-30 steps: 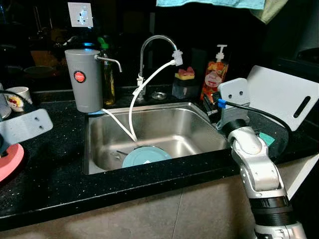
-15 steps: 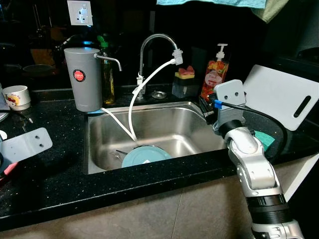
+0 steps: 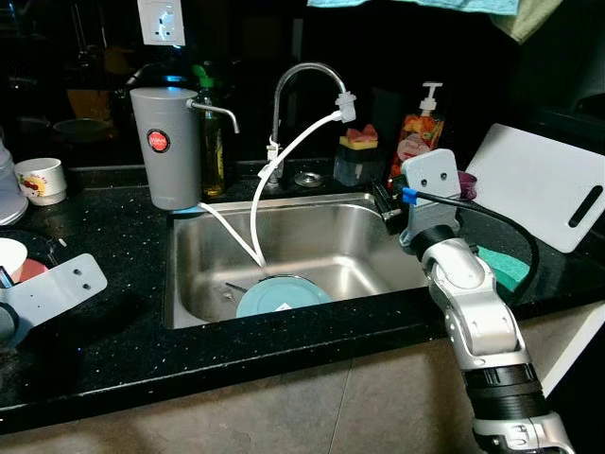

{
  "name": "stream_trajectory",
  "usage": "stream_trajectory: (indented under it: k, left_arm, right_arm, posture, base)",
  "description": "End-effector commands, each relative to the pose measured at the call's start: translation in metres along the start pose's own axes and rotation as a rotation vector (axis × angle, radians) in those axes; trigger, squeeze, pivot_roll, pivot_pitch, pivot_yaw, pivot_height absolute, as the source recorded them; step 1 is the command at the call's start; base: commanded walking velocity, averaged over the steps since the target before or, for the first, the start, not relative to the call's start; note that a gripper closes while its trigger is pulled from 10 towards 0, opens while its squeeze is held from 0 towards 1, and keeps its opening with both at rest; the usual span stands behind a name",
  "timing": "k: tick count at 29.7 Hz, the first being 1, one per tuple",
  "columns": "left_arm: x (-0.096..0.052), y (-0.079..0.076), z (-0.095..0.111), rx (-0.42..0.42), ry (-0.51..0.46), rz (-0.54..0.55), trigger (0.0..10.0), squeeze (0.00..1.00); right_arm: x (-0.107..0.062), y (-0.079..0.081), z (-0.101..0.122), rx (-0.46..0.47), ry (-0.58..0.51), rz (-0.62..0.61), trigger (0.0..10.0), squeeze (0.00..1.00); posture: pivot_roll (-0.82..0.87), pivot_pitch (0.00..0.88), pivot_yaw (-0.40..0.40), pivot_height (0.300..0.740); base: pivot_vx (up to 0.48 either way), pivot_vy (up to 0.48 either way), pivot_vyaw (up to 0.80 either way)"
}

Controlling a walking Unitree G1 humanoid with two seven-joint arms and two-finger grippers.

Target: Kitchen organization

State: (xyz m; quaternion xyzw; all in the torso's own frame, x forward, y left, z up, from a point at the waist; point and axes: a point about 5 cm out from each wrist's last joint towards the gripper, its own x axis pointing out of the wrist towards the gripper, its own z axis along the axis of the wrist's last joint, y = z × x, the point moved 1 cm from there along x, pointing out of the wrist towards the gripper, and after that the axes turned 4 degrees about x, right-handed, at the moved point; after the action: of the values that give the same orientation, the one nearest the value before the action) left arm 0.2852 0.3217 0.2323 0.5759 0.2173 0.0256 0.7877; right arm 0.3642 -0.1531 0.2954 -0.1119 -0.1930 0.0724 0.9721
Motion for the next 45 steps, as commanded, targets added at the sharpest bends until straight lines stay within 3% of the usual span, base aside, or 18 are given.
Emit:
stream_trajectory:
  k: [1, 8, 17, 25, 45]
  left_arm:
    - [-0.001, -0.007, 0.004, -0.032, -0.017, -0.022, 10.0, 0.0]
    - [-0.003, 0.003, 0.019, -0.053, -0.065, 0.033, 10.0, 0.0]
    - [-0.007, -0.002, 0.033, -0.07, -0.11, 0.03, 10.0, 0.0]
    - [-0.006, -0.012, 0.016, -0.073, -0.026, 0.013, 10.0, 0.0]
    - [-0.002, -0.015, -0.002, -0.097, 0.06, 0.039, 10.0, 0.0]
  right_arm:
    - [0.002, 0.003, 0.0, 0.014, -0.006, 0.015, 10.0, 0.0]
    - [0.003, 0.005, -0.001, 0.018, -0.005, 0.021, 10.0, 0.0]
    - [0.004, 0.006, -0.001, 0.019, -0.005, 0.026, 10.0, 0.0]
    - [0.004, 0.008, -0.003, 0.024, -0.002, 0.033, 10.0, 0.0]
    - [0.006, 0.008, -0.001, 0.022, -0.007, 0.042, 10.0, 0.0]
  posture:
    - [0.2, 0.043, -0.083, 0.74]
    - [0.21, 0.046, -0.087, 0.74]
    - [0.21, 0.048, -0.088, 0.74]
    - [0.21, 0.049, -0.088, 0.74]
    - [0.21, 0.048, -0.097, 0.74]
  base:
    - [0.0, 0.0, 0.0]
    - [0.0, 0.0, 0.0]
    - [0.0, 0.0, 0.0]
    - [0.0, 0.0, 0.0]
    - [0.0, 0.0, 0.0]
